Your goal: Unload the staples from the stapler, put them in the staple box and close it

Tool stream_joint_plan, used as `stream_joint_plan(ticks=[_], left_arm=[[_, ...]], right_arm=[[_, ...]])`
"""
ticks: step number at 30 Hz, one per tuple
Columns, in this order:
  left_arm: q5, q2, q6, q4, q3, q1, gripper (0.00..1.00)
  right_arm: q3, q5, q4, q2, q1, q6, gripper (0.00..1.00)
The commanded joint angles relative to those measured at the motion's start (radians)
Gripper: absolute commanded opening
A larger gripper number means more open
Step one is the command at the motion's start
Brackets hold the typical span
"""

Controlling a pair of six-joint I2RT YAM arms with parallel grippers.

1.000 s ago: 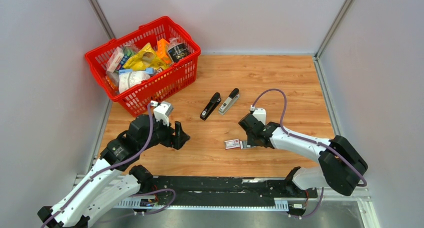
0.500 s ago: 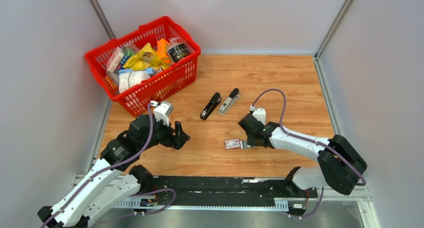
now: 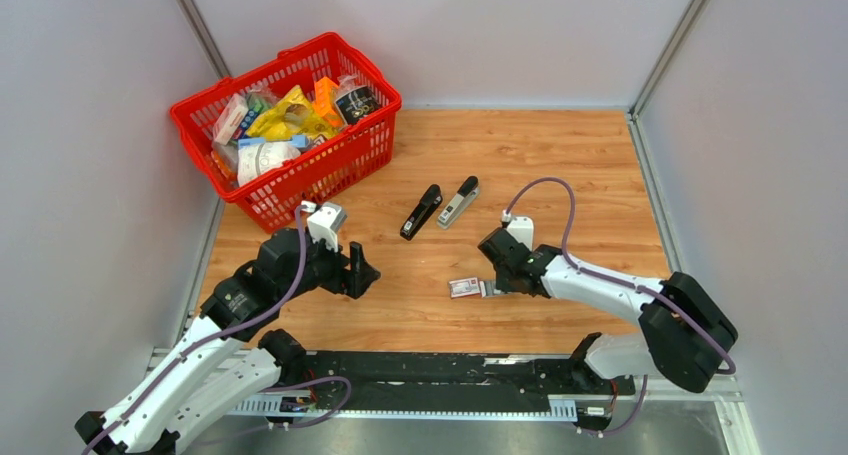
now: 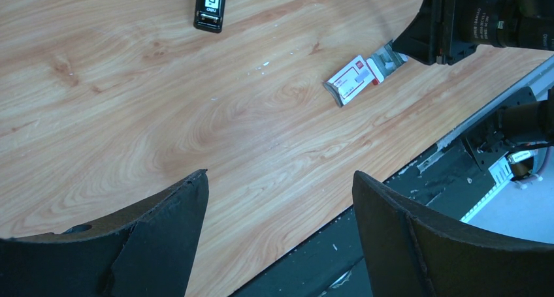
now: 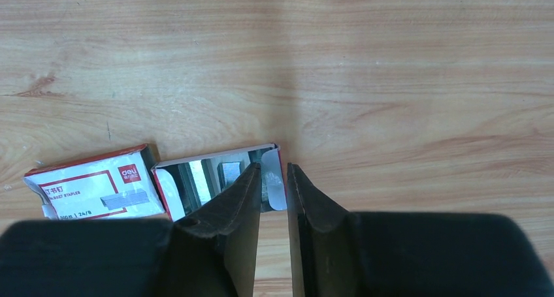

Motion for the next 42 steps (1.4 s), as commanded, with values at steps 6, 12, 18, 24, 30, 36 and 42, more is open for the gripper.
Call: stream_joint_plan(ticks=[6,12,18,24,30,36,42], left_arm=[[0.005,0.001,-0.006,0.031,-0.003,0.003,0.88],[0.005,0.001,-0.003,0.026,-0.001,0.003,0.88],[0.004,0.003,-0.005,0.028,0.000,0.003,0.88],[0.005,0.006,-0.006,0.031,-0.003,0.003,0.88],[0.048,0.032,-0.008,0.051,-0.012,0.003,0.88],[0.065,0.076,-0.012,0.090,-0.035,0.003,0.88],[0.088,0.121,-0.037,0.135,-0.066,0.003,0.84]], right_arm=[[-0.014,0.043,-0.010,-0.055,-0.004,0.005,0.25],[-0.015,0.047,-0.004,-0.041,-0.004,0.005,0.25],[-0.009,0.043,0.013,-0.010,-0.004,-0.002,0.25],[-0.014,0.026,0.036,0.010,-0.004,0.002,0.22],[-0.020,0.012,0.048,0.011,-0.004,0.002,0.20],[-0.029,-0.005,0.057,0.008,-0.004,0.002,0.16],[-0.035,-0.007,0.059,0.001,-0.004,0.002,0.11]])
